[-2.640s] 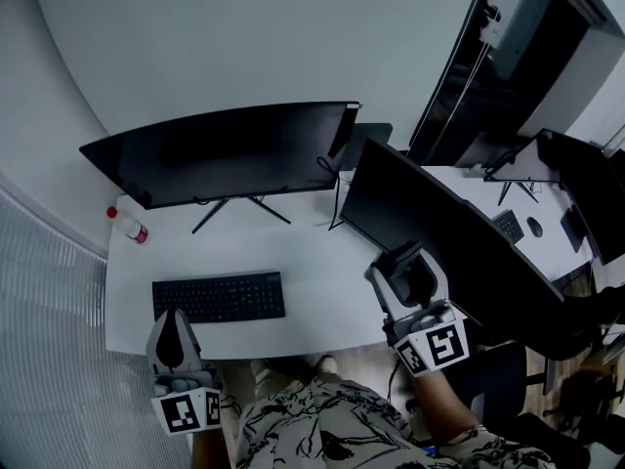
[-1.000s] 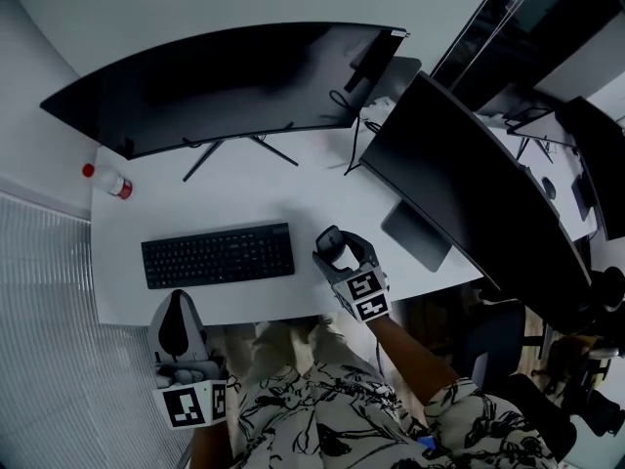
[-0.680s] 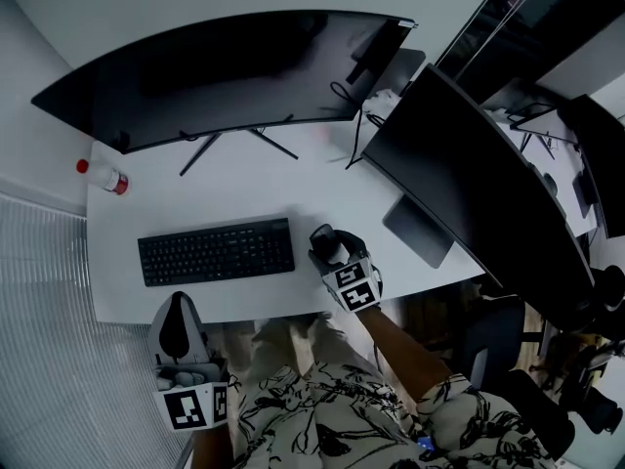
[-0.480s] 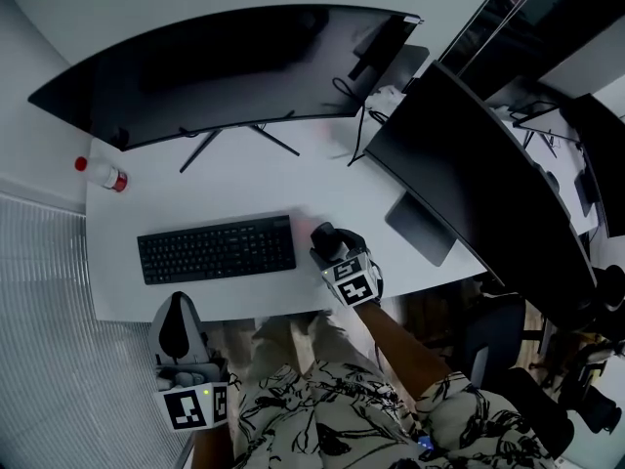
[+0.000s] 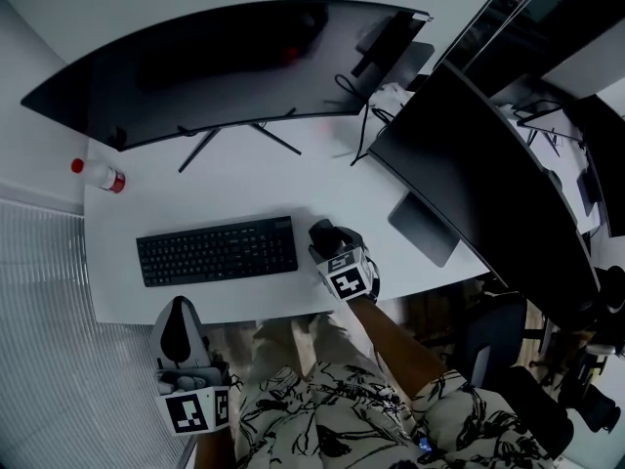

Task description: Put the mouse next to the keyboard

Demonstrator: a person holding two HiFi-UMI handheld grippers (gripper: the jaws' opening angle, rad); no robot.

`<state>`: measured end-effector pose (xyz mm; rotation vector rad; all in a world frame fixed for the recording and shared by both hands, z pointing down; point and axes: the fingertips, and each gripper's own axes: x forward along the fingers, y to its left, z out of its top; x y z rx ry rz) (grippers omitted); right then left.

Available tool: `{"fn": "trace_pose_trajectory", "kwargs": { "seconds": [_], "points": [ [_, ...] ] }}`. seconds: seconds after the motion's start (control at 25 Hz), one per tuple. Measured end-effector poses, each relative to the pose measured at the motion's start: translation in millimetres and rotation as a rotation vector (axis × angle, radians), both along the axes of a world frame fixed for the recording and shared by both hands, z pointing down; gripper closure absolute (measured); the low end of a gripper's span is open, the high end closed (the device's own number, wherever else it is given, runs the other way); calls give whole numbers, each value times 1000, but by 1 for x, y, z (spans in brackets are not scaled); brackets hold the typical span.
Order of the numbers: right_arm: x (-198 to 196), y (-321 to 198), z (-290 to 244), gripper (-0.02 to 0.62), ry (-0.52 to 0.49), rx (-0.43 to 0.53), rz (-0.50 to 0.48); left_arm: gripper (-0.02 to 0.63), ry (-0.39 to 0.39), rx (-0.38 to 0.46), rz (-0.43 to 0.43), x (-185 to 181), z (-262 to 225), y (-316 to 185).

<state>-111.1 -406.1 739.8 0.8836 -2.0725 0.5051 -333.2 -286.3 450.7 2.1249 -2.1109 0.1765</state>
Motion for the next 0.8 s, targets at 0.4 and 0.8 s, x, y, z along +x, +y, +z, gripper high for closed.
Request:
{"fn": "trace_pose_trajectory", "kwargs": {
  "seconds": [0.4,0.8],
  "points": [
    [-8,-13,10,296,24,-8,18,607,4,-18,-3,-3,6,-5],
    [-10,-15,17,296,19,4,31,607,9,-24,-5,-8,10,-10]
  ]
}}
